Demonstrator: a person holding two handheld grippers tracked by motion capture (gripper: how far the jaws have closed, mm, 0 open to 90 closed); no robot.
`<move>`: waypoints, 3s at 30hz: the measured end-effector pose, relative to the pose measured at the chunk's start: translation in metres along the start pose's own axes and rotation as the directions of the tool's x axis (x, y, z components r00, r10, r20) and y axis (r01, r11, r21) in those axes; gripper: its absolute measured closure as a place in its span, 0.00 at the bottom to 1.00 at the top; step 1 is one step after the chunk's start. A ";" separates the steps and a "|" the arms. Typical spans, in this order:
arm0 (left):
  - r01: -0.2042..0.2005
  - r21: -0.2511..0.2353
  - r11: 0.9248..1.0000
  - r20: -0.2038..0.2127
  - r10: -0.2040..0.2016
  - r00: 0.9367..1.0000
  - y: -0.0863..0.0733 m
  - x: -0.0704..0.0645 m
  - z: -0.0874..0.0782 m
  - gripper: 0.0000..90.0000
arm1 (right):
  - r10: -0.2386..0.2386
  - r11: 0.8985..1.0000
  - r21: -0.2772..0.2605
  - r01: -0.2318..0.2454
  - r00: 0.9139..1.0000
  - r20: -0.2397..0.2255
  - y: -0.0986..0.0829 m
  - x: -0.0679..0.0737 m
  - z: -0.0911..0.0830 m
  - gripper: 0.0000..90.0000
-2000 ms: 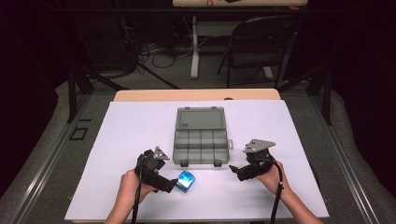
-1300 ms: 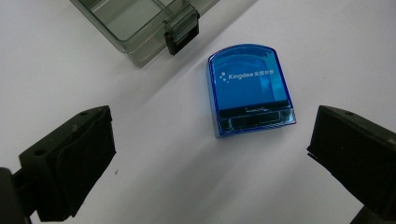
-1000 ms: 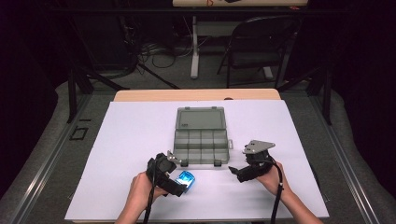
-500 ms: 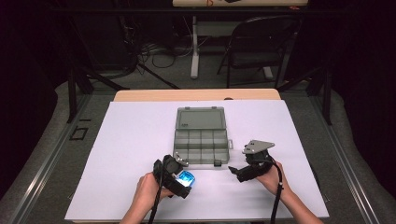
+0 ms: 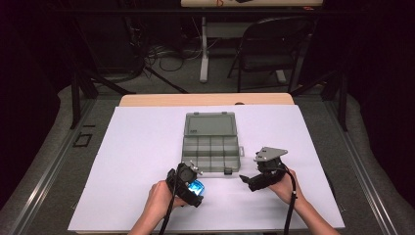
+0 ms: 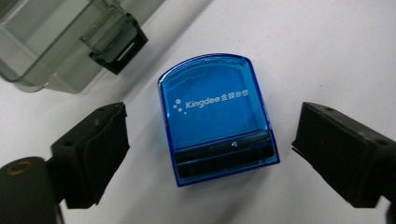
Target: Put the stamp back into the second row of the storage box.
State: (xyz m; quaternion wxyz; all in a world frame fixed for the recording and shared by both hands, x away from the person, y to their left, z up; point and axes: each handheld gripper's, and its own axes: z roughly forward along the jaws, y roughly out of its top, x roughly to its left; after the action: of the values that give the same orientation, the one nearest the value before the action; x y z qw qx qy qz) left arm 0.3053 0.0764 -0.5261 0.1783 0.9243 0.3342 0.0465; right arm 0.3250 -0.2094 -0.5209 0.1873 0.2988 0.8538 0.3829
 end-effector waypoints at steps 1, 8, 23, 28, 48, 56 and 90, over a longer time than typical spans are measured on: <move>-0.001 0.003 1.000 0.001 0.001 1.000 0.000 0.000 0.001 0.18 | -0.003 1.000 0.003 0.003 1.000 -0.001 0.000 0.000 0.000 0.00; -0.017 0.004 1.000 0.019 0.017 1.000 -0.001 -0.001 0.003 0.33 | -0.003 1.000 0.004 0.003 1.000 -0.005 0.001 0.000 -0.002 0.00; -0.034 0.010 0.999 0.036 0.033 0.999 -0.003 0.000 0.007 0.44 | -0.007 1.000 0.002 0.007 1.000 -0.005 0.001 0.001 -0.001 0.00; -0.049 0.006 0.999 0.035 0.048 0.998 -0.004 0.000 0.006 0.45 | -0.007 1.000 0.004 0.007 1.000 -0.003 0.001 0.001 -0.001 0.00; -0.088 -0.035 0.996 0.029 0.089 0.996 -0.007 0.003 -0.002 0.46 | 0.002 1.000 0.003 -0.002 1.000 0.002 0.000 -0.003 0.000 0.00; -0.118 -0.052 0.992 0.026 0.119 0.993 -0.007 0.003 -0.007 0.46 | 0.004 1.000 0.009 -0.004 1.000 0.002 0.000 -0.004 -0.001 0.00; -0.212 -0.098 0.972 0.018 0.215 0.977 -0.003 0.008 -0.031 0.46 | 0.011 1.000 0.005 -0.011 1.000 0.015 -0.001 -0.008 -0.004 0.00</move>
State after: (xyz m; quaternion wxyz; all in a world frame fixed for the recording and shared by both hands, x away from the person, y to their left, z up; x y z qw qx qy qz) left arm 0.3032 0.0927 -0.4988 0.2211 0.9458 0.2277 0.0681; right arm 0.3286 -0.2167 -0.5182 0.1906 0.3067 0.8519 0.3794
